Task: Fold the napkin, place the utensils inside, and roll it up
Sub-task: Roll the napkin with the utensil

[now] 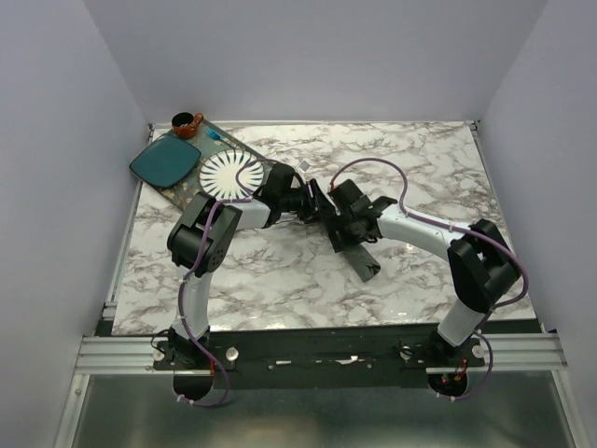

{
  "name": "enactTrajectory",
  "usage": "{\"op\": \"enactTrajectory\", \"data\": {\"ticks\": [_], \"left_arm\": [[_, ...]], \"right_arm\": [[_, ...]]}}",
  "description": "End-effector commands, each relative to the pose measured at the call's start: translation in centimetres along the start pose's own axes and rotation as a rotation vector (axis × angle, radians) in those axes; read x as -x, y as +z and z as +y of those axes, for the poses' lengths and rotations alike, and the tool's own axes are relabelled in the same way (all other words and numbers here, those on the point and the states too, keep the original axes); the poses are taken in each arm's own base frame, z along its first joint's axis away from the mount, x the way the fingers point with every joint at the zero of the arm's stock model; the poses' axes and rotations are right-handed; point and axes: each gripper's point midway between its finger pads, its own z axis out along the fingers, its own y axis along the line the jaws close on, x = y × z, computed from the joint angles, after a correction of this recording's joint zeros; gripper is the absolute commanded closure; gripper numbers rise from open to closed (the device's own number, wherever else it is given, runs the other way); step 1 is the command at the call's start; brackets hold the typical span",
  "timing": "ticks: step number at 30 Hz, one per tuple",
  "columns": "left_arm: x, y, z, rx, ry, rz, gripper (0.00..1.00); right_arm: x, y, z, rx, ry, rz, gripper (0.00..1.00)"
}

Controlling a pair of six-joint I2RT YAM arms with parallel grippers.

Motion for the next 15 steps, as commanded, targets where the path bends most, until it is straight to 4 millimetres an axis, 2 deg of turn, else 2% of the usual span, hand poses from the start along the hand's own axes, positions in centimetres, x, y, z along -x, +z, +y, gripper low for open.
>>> {"op": "enactTrajectory", "data": {"ticks": [1, 9, 15], "left_arm": [[-0.5, 0.4, 2.9, 0.081, -0.012, 0.004, 0.45], [-0.3, 0.3, 2.7, 0.076, -0.008, 0.005, 0.45], [-0.1, 0.2, 2.7, 0.075, -0.010, 0.003, 0.45]], "right_arm": [[0.5, -0.8, -0.9, -0.073, -0.069, 0.013, 0.15], [0.7, 1.3, -0.2, -0.098, -0.102, 0.014, 0.12], [0.2, 2.6, -0.9, -0.166, -0.068, -0.002, 0.16]]}}
